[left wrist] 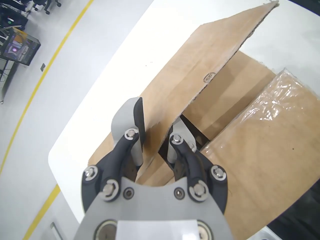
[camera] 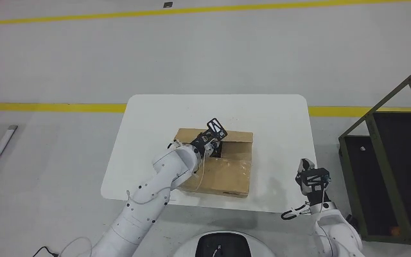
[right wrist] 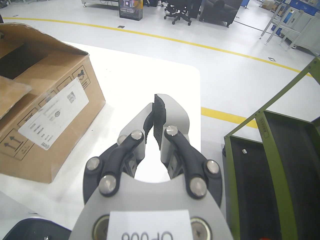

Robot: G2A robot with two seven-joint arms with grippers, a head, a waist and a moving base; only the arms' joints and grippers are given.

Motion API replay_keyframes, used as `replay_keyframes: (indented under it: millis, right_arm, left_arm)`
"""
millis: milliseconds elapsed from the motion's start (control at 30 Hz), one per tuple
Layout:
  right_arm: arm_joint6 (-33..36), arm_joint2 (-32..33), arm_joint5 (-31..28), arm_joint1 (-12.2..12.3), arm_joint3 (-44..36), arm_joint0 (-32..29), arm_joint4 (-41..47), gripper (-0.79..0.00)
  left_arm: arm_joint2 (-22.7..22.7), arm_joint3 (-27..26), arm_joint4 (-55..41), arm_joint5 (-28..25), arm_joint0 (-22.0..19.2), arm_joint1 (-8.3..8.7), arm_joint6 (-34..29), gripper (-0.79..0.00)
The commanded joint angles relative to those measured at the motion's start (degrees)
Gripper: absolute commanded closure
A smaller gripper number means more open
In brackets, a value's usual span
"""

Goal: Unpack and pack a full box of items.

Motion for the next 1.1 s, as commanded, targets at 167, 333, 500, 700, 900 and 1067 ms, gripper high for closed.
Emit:
replay_keyframes:
  millis: [167, 333, 500, 700, 900, 1067]
  right_arm:
    - [-0.1, 0.6, -0.3, 0.0, -0.5, -0.3, 0.5, -0.018]
    - [-0.3, 0.9, -0.5, 0.0, -0.5, -0.5, 0.7, -0.052]
    - [-0.6, 1.2, -0.7, 0.0, -0.3, -0.7, 0.9, -0.065]
    - [-0.6, 1.8, -0.8, 0.0, 0.0, -1.1, 0.9, -0.062]
    - [-0.5, 2.2, -0.8, 0.0, 0.1, -1.2, 1.0, -0.058]
    - [-0.5, 2.5, -0.9, 0.0, 0.2, -1.2, 0.9, -0.049]
  left_arm:
    - [-1.1, -5.8, -2.6, -1.3, 1.7, 0.27, -5.6, 0.0]
    - [-0.7, -4.2, 0.3, 1.4, 1.3, 0.19, -4.8, -0.785]
    - [0.6, -1.0, 4.8, 5.0, -1.2, -0.24, -0.7, -0.785]
    - [2.9, 5.2, 9.9, 8.5, -5.2, -1.05, 4.8, -0.785]
    - [4.2, 13.0, 9.5, 10.8, -9.7, -2.28, 8.1, -0.785]
    - [5.5, 19.6, 9.5, 13.7, -13.5, -3.52, 9.4, -0.785]
